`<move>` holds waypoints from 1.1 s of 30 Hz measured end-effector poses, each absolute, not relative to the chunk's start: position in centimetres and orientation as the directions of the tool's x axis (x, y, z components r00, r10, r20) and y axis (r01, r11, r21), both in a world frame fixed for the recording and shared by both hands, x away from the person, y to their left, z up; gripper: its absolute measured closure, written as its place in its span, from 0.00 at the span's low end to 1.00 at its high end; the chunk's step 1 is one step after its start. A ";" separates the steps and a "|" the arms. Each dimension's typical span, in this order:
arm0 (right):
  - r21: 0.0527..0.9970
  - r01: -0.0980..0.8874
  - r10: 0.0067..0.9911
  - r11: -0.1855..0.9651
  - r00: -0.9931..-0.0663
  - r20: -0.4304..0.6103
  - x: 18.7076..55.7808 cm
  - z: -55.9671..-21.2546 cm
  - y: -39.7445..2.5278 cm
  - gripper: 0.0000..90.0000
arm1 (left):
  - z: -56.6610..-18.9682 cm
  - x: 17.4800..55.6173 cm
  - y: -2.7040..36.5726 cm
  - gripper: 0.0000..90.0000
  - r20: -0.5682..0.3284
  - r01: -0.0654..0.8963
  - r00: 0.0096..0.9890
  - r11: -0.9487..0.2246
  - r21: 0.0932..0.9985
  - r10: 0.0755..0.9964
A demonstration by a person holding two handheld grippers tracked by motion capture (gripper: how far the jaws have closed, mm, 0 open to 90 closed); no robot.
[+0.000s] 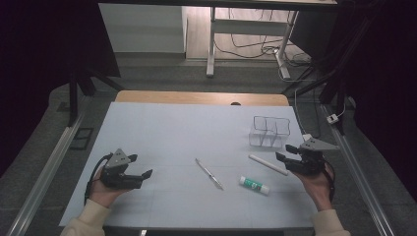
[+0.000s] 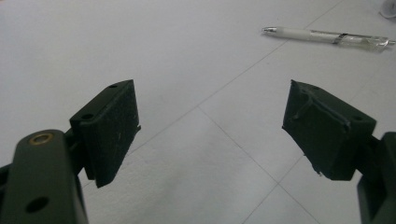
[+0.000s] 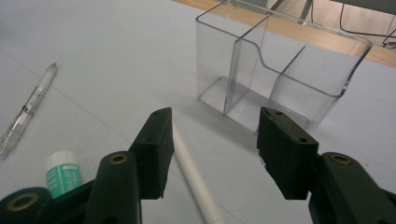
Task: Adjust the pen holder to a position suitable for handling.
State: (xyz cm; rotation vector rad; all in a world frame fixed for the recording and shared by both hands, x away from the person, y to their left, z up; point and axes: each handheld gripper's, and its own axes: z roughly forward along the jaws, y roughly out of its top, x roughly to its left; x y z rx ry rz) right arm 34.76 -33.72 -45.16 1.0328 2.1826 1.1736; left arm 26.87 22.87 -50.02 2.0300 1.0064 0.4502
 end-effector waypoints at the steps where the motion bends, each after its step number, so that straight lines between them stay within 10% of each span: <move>1: 0.845 0.404 0.791 0.351 -0.611 -0.036 34.9 -45.1 -33.8 0.54 | -50.0 26.9 22.9 0.21 -0.036 0.496 0.619 -0.356 0.792 0.785; 21: 0.821 0.449 0.842 0.354 -0.535 -0.070 36.6 -45.1 -35.1 0.99 | -50.1 27.1 22.8 0.21 -0.039 0.501 0.621 -0.359 0.788 0.783; 33: 0.803 0.478 0.865 0.355 -0.494 -0.088 38.2 -45.6 -35.5 0.99 | -50.1 27.1 22.8 0.21 -0.038 0.502 0.620 -0.359 0.786 0.784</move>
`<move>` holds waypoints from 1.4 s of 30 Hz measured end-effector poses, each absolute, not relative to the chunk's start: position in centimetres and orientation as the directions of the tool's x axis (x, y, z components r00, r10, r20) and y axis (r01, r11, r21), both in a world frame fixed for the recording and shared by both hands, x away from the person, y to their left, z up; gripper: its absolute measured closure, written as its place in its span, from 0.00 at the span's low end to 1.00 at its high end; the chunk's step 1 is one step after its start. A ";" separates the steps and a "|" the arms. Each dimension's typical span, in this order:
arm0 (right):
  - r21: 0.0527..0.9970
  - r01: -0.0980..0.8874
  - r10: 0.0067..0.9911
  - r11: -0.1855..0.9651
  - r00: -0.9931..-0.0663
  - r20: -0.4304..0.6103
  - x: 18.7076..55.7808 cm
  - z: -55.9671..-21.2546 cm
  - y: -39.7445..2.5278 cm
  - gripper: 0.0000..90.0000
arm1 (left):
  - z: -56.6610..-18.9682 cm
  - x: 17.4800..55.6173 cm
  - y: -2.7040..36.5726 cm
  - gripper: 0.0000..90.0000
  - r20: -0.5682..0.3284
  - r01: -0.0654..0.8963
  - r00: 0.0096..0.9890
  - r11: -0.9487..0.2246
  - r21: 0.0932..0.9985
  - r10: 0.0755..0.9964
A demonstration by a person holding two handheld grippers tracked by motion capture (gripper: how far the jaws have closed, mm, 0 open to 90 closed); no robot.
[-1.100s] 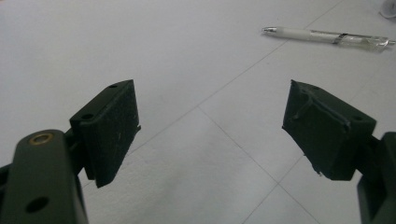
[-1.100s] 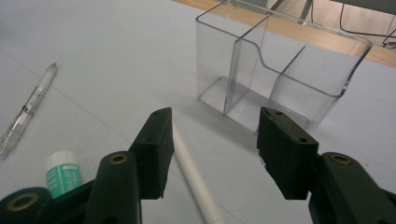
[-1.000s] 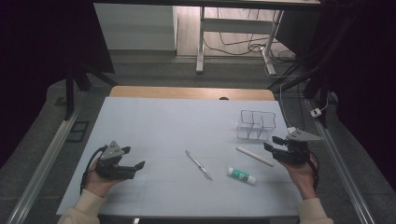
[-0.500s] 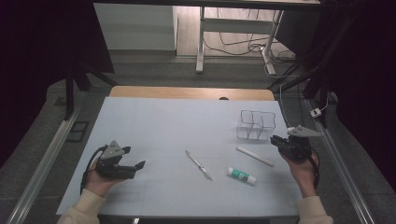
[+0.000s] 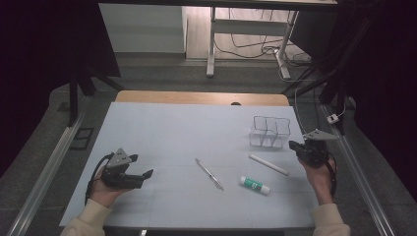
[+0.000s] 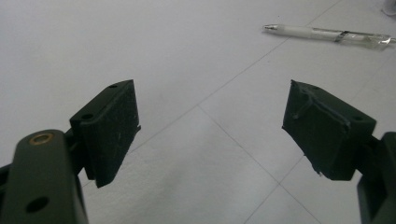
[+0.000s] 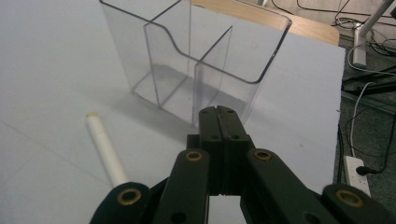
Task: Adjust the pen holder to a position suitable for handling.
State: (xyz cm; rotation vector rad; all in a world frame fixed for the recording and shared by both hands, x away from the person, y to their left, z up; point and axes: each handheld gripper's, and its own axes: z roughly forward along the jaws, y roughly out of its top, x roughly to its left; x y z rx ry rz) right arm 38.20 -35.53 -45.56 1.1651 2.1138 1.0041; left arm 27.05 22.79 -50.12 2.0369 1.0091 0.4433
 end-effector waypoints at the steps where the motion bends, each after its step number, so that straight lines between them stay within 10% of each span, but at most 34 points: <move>1: 0.801 0.482 0.866 0.356 -0.492 -0.089 38.5 -45.6 -35.6 0.99 | -50.1 27.1 22.8 0.21 -0.037 0.502 0.620 -0.360 0.786 0.784; 42: 0.771 0.535 0.890 0.345 -0.448 -0.087 44.5 -47.9 -37.7 0.99 | -50.3 27.3 22.1 0.21 -0.029 0.509 0.622 -0.377 0.774 0.782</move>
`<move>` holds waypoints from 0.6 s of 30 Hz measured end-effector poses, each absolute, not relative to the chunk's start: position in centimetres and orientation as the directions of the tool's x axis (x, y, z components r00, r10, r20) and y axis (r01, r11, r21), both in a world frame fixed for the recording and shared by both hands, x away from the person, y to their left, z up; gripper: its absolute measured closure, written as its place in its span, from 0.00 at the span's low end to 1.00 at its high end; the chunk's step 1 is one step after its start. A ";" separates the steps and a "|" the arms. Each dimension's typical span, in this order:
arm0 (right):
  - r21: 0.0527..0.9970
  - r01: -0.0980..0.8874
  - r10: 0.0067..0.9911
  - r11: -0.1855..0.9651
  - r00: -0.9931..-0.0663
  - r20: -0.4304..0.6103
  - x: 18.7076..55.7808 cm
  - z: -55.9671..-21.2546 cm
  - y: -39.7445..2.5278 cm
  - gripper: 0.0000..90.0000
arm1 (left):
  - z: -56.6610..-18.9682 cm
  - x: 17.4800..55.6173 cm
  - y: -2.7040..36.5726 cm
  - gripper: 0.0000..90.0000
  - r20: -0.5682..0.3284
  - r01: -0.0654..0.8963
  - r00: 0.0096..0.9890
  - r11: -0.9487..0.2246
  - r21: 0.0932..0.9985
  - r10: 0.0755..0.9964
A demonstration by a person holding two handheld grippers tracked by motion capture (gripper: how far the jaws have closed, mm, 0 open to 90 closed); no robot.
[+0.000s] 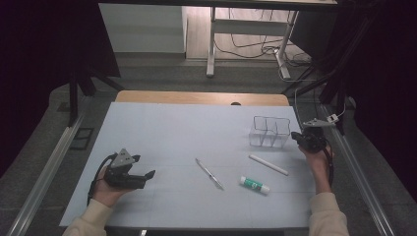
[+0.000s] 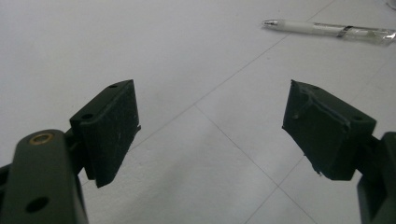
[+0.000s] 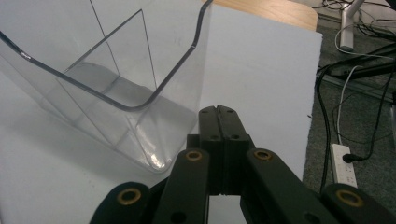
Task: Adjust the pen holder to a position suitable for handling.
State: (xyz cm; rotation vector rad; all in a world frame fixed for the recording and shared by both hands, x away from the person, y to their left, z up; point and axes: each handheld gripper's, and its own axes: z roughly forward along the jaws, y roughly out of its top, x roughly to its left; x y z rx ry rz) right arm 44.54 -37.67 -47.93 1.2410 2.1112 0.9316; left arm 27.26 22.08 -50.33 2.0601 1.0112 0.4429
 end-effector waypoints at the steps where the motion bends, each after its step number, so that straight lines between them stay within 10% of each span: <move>1: 0.767 0.536 0.888 0.352 -0.450 -0.093 44.6 -48.0 -37.6 0.99 | -50.3 27.3 22.1 0.21 -0.028 0.510 0.623 -0.378 0.773 0.782; 18: 0.760 0.532 0.877 0.373 -0.469 -0.102 44.9 -48.3 -37.0 0.99 | -50.4 27.4 22.0 0.21 -0.029 0.511 0.627 -0.382 0.770 0.779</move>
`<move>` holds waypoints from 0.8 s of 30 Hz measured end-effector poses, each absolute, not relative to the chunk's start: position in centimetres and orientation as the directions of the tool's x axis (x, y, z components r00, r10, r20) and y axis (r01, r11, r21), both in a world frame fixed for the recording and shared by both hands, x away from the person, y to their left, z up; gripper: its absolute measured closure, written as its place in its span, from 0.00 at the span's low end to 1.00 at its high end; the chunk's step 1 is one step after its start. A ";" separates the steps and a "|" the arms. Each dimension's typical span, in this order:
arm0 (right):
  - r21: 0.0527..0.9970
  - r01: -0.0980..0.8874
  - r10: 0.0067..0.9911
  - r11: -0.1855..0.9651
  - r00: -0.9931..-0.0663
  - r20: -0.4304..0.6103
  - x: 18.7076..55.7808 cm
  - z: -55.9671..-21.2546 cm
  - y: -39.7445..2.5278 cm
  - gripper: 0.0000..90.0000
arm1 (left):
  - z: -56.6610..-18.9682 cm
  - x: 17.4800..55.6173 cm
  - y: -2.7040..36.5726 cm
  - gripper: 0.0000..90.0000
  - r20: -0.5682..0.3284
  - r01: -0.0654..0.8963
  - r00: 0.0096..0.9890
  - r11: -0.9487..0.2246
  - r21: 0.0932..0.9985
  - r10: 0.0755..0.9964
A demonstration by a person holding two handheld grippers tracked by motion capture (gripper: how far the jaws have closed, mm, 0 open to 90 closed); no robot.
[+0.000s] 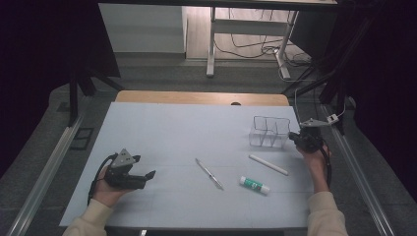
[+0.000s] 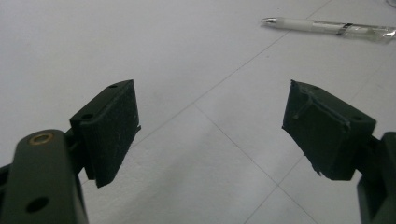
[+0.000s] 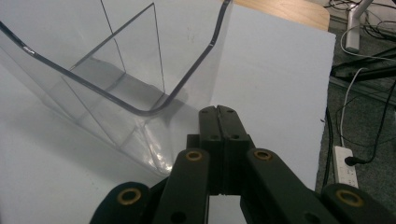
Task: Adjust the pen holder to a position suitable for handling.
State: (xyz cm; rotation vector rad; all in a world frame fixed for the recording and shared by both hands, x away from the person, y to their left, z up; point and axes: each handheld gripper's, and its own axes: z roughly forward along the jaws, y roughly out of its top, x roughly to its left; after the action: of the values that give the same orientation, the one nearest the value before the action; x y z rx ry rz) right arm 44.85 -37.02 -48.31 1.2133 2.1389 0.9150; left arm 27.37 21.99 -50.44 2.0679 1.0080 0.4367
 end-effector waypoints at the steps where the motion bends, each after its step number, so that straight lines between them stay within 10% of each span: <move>1: 0.758 0.531 0.875 0.377 -0.473 -0.103 44.9 -48.3 -36.9 0.99 | -50.4 27.4 22.0 0.21 -0.029 0.511 0.627 -0.382 0.770 0.779; 24: 0.744 0.531 0.864 0.406 -0.488 -0.123 45.0 -48.3 -35.3 0.99 | -50.5 27.5 22.1 0.21 -0.032 0.514 0.622 -0.378 0.770 0.782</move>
State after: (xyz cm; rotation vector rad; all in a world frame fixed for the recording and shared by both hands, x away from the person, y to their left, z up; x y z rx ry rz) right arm 44.98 -35.29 -48.33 1.1861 2.1684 0.8853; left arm 27.45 22.14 -50.47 2.0641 1.0148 0.4374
